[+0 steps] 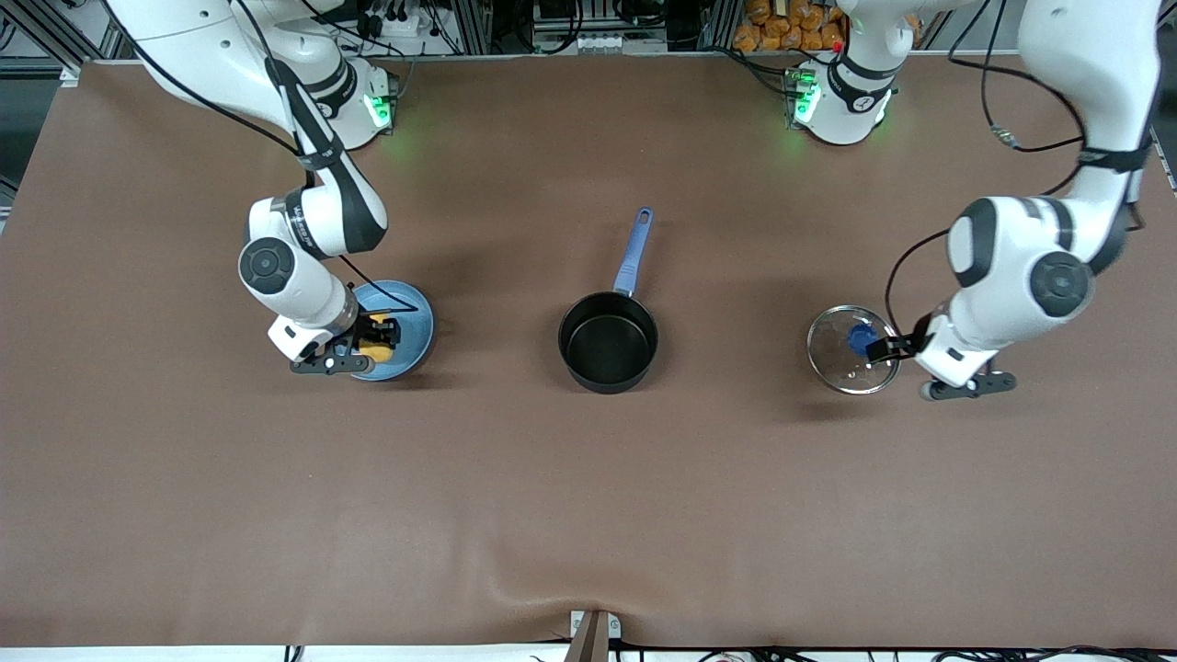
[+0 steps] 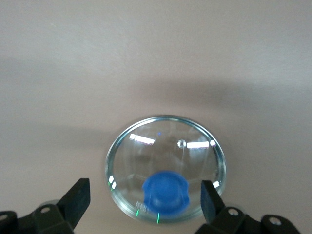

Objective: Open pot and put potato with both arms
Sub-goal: 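Release the lid and raise the left gripper while the right gripper lifts the potato, then move the potato over the saucepan with the right gripper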

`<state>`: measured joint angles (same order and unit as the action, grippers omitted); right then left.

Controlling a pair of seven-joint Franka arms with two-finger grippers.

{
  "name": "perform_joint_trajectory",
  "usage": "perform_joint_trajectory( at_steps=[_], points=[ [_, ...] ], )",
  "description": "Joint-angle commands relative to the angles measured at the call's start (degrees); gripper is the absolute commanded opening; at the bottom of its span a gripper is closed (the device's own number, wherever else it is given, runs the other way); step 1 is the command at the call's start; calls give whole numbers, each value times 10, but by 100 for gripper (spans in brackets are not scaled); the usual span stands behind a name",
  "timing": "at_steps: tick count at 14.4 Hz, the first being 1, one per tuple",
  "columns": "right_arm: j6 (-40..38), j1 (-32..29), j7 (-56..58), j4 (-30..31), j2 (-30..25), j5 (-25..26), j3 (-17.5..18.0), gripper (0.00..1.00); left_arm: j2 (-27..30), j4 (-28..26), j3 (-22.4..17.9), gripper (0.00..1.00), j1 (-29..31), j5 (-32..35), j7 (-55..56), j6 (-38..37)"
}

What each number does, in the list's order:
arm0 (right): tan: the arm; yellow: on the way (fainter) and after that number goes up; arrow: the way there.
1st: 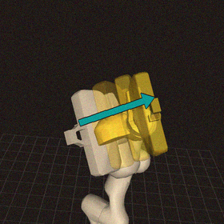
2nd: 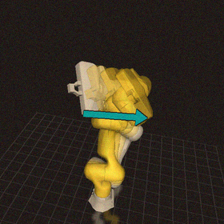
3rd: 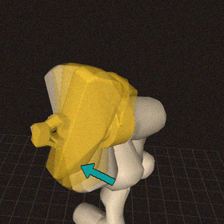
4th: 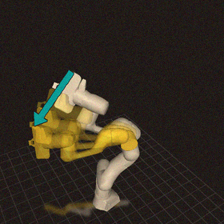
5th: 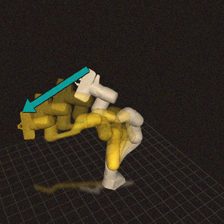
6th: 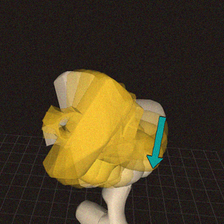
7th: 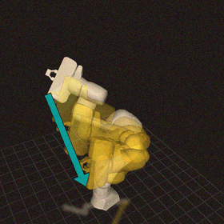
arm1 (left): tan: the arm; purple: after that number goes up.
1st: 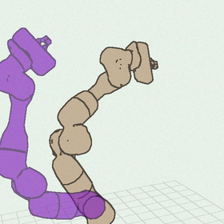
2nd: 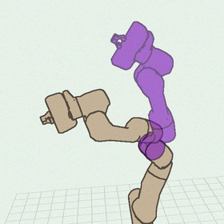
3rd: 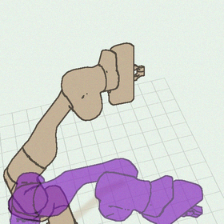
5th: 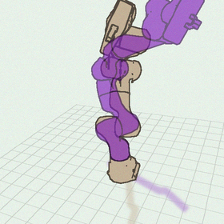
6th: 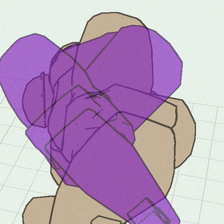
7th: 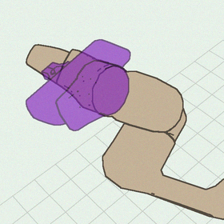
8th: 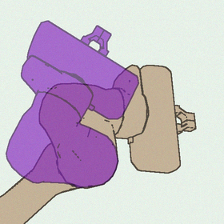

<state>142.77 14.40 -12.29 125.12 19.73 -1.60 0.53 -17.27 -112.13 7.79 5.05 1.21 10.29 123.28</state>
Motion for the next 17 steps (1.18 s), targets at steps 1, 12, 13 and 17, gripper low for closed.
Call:
perform_joint_trajectory(
  at_steps=[1, 12, 13, 17],
  points=[
    [-121, 43, -68, -99, -5, -1, -2, 0, 2, 114, -11, 100, -5, 12, -8, -144],
    [-241, 158, -206, -408, 113, -87, -2, 0, 155, 261, -75, 100, -64, -7, -37, -369],
    [-273, 168, -229, -452, 139, -85, -2, 0, 166, 262, -76, 100, -65, -8, -38, -372],
    [-288, 219, -308, -539, 202, -79, -4, 0, 181, 263, -75, 100, -58, -22, -39, -373]
  ],
)
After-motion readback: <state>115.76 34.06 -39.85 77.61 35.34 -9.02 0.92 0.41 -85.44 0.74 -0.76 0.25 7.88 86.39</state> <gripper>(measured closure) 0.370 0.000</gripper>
